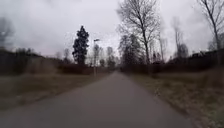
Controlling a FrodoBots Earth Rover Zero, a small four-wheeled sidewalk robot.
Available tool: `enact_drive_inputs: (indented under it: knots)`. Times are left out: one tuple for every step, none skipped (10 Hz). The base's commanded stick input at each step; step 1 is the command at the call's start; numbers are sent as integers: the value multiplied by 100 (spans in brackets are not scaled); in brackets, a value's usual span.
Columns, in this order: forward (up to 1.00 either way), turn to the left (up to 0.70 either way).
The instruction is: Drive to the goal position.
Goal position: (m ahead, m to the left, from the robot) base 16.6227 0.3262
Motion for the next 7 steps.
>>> enact_drive_inputs:
  knots:
    - [37, 0]
    - [45, 0]
    - [45, 0]
    - [65, 0]
    - [70, 0]
    - [70, 0]
    - [70, 0]
